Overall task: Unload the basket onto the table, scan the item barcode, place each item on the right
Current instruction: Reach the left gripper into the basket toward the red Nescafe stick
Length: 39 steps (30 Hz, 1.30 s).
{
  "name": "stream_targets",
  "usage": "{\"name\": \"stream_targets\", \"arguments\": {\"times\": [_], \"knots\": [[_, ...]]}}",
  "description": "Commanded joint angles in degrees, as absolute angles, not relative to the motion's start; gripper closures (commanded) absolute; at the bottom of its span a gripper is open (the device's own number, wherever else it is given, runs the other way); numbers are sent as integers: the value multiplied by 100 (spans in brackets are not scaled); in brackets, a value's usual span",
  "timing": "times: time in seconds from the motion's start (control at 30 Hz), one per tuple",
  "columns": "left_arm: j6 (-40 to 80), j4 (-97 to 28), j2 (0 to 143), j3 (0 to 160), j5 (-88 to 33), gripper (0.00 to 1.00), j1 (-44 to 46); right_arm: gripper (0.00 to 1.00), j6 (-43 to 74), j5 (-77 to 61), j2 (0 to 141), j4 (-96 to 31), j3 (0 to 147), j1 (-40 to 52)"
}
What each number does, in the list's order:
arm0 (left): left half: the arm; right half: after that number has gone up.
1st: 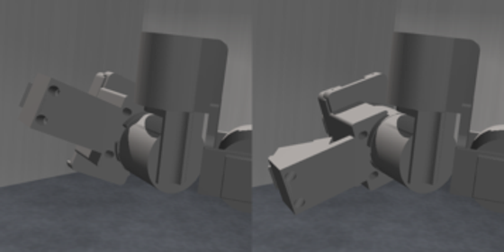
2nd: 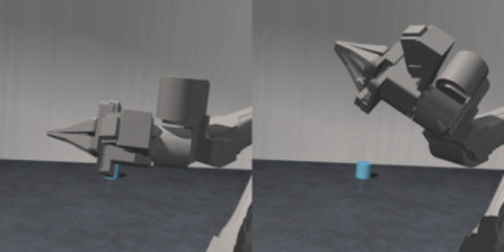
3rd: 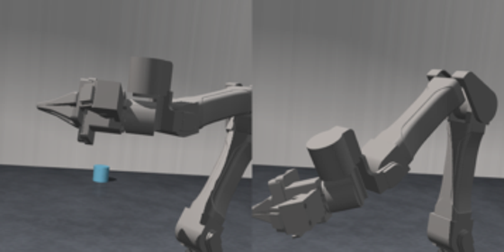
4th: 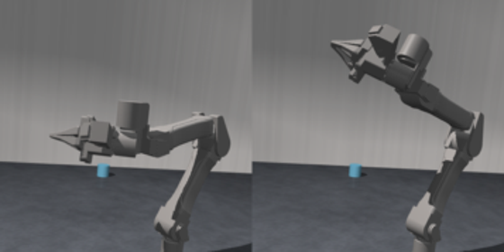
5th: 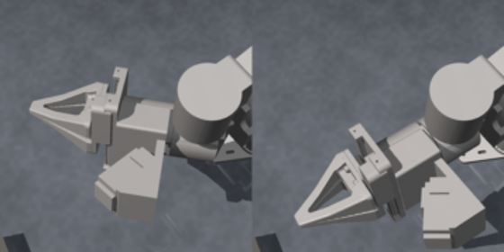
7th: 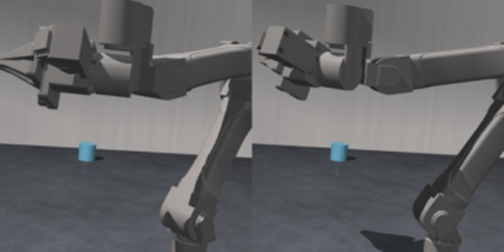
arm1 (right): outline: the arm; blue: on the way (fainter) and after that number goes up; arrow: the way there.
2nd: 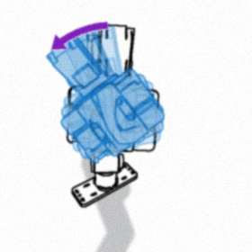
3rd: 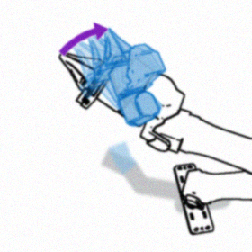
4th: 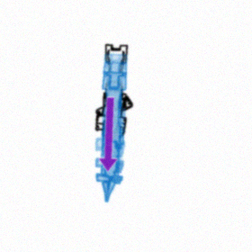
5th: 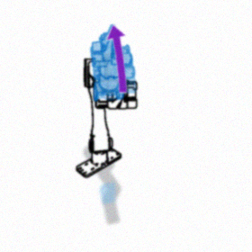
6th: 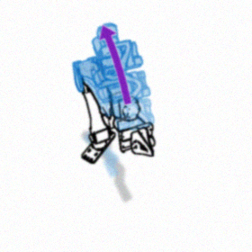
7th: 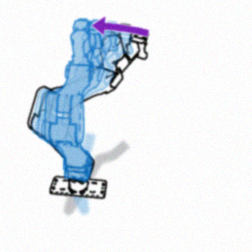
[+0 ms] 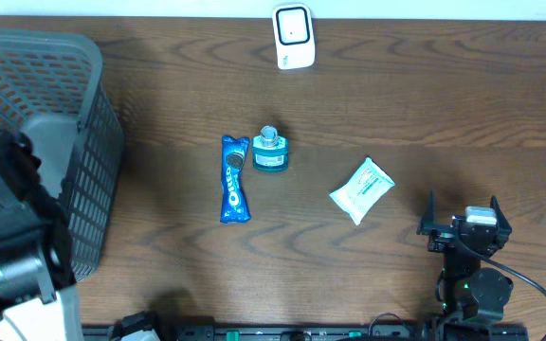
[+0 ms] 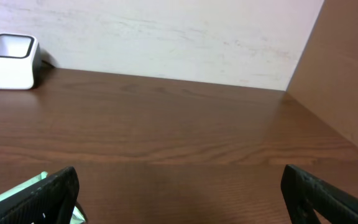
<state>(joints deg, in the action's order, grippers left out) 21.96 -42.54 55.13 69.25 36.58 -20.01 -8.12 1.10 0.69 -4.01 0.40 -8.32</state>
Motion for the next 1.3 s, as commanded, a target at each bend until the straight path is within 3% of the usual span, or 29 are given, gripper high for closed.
{"name": "stream_targets", "arguments": {"times": [0.0, 0.17, 0.5, 0.7, 0.73, 0.83, 0.87, 1.27], "knots": [[2132, -4228, 5898, 6648, 2169, 2, -2853, 1, -777, 139, 38, -414, 32, -781], [1715, -4178, 6479, 6479, 1385, 2, -3673, 1, -775, 139, 38, -414, 32, -781], [705, -4230, 7693, 6353, 1424, 4, -4305, 1, -775, 139, 38, -414, 32, -784], [735, -4093, 8289, 6353, 1743, 6, -4475, 1, -775, 139, 38, -414, 32, -784], [738, -4073, 8359, 6353, 1743, 20, -4501, 1, -775, 139, 38, -414, 32, -781], [735, -4045, 8624, 6353, 1747, 86, -4582, 1, -775, 139, 38, -414, 32, -781], [735, -4038, 8674, 6353, 1750, 92, -4595, 1, -775, 139, 38, -414, 32, -784], [1151, -4014, 9063, 6353, 3358, 93, -4595, 1, -775, 139, 38, -414, 32, -781]]}}
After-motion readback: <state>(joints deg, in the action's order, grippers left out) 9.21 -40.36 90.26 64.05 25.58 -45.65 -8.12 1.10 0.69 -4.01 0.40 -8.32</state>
